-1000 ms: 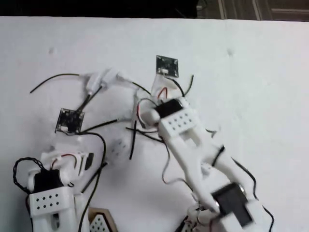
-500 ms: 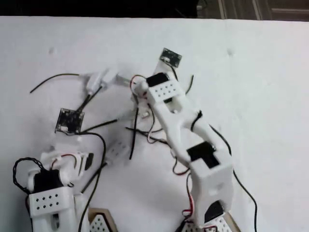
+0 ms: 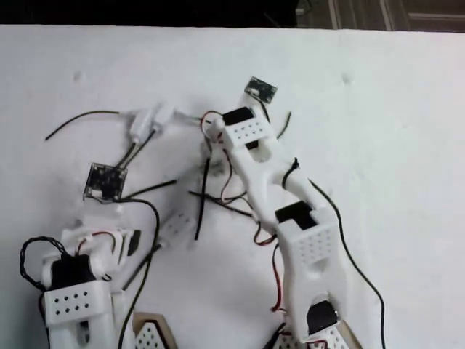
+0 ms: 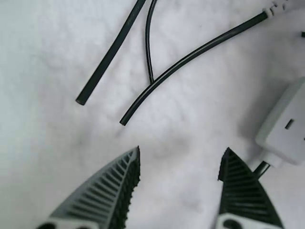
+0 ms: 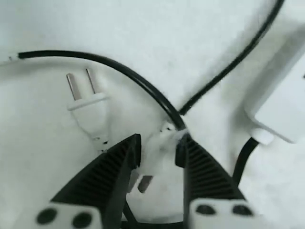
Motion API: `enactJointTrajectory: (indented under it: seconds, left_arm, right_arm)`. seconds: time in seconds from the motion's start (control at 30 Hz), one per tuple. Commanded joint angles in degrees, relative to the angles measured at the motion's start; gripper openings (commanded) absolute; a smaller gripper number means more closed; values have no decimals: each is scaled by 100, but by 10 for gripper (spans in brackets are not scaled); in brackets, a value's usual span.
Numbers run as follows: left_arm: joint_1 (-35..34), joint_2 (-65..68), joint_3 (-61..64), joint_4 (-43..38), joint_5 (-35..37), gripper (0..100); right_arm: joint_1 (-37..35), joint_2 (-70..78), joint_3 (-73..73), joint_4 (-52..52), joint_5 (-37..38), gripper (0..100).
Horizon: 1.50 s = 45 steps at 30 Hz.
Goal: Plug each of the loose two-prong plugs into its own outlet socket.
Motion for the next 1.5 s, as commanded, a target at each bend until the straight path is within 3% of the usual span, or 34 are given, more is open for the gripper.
enactJointTrajectory:
  seconds: [0.0, 0.27, 0.43, 0.67, 0.9, 1.3, 1.43, 1.47]
  left_arm:
    - [-57, -84, -26, -97, 9, 271]
    - [-57, -84, -18, -97, 9, 271]
    - [-57, -84, -18, -97, 9, 271]
    - [-57, -84, -18, -97, 9, 271]
    - [-57, -84, -18, -97, 9, 271]
    - [-57, -84, -18, -97, 9, 271]
    - [-57, -84, -18, -97, 9, 271]
    - [-57, -84, -18, -97, 9, 271]
  right_arm:
    - [4, 75, -185, 22, -44, 28]
    - [-40, 75, -193, 514, 26, 87]
    - [-92, 66, -316, 945, 580, 94]
    - [-101, 136, -1152, 1727, 1125, 220]
    - [-374, 136, -1310, 1763, 1802, 176]
    - [-224, 892, -1327, 1763, 1829, 167]
    - [-145, 716, -1327, 1798, 1873, 6]
    - [-127, 585, -1319, 1868, 1873, 18]
